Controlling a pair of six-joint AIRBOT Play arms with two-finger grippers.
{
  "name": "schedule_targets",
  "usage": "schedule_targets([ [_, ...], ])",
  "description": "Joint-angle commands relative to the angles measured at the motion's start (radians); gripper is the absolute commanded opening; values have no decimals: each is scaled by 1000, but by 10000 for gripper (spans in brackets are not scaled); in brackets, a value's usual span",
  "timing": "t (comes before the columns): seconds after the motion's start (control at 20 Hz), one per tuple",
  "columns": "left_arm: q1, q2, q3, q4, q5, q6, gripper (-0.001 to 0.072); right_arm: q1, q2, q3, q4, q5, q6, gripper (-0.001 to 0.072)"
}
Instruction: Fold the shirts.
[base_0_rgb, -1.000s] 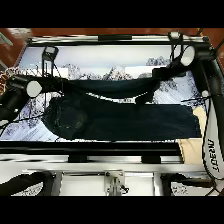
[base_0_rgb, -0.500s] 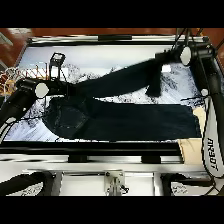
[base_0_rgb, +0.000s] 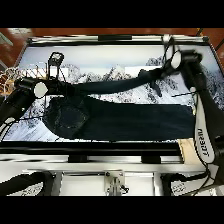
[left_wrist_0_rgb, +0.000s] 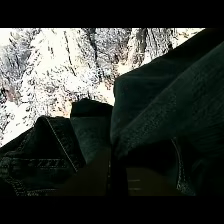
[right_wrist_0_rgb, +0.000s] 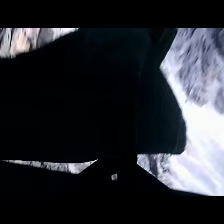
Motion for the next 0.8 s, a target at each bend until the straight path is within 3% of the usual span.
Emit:
schedule_targets([
  [0.0, 1, 0, 2, 10, -31, 40, 83, 0, -50, -58, 121, 143, 23, 572],
  [0.15, 1, 0, 2, 39, -84, 56, 83, -50, -14, -58, 188, 110, 34, 577],
  [0.4, 1, 2, 2, 39, -98, 60, 83, -267, -67, -58, 318, 21, 229, 578],
  [0.5, 1, 2, 2, 39, -98, 59, 83, -311, -102, -58, 332, 16, 230, 597],
  [0.6, 1, 2, 2, 39, -98, 59, 83, -328, -126, -58, 325, -18, 231, 669],
  [0.75, 1, 2, 2, 39, -97, 59, 83, -328, -164, -58, 325, -53, 231, 669],
])
